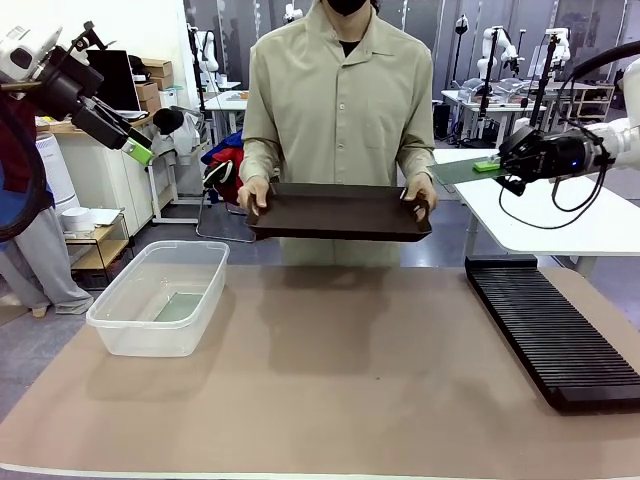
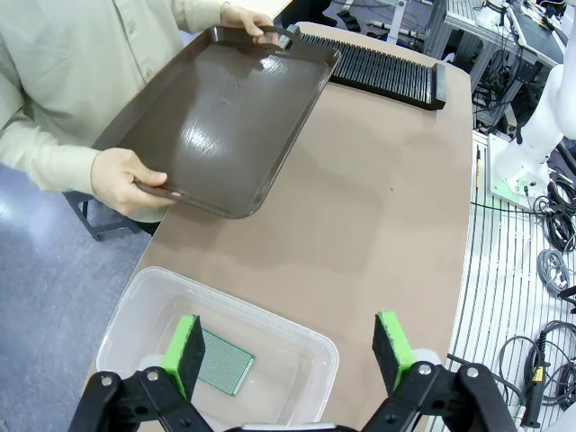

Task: Sort PCBs into racks and boxes based on the side picked up.
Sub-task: If the short side of the Blank PCB is picked up, insert it into the PCB Rack ; if the long side is picked up, place it in the Organizing box.

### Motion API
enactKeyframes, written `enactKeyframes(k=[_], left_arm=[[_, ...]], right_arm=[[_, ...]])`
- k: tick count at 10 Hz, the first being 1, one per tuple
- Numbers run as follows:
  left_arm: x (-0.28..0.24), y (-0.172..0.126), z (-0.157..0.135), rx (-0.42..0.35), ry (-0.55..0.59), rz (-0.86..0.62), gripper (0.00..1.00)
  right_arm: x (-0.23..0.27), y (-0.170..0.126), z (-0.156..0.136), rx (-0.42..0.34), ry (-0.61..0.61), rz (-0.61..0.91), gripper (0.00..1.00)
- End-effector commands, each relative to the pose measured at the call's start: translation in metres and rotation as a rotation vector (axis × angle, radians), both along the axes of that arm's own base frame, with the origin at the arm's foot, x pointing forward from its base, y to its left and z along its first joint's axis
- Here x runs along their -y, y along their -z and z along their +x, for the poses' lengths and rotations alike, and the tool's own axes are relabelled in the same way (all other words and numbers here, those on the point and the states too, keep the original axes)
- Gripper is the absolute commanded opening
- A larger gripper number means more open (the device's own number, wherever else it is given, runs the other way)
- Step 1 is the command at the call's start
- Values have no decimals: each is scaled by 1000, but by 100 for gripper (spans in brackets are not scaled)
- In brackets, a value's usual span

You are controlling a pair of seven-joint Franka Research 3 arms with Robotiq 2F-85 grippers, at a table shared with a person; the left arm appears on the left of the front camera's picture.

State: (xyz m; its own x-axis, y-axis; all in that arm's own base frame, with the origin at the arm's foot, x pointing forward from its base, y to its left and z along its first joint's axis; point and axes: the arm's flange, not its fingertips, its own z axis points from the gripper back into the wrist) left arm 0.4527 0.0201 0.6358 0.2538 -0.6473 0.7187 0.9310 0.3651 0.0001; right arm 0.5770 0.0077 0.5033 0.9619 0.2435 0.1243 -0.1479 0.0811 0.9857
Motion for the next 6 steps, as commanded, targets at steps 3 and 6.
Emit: enactKeyframes(k=[3, 6], left_arm=[[0, 1, -1, 3, 14, 3, 100], [0, 1, -1, 3, 14, 3, 100]], right_arm=[[39, -30, -34, 362, -133, 22, 2], [65, -53, -69, 725, -145, 55, 2]])
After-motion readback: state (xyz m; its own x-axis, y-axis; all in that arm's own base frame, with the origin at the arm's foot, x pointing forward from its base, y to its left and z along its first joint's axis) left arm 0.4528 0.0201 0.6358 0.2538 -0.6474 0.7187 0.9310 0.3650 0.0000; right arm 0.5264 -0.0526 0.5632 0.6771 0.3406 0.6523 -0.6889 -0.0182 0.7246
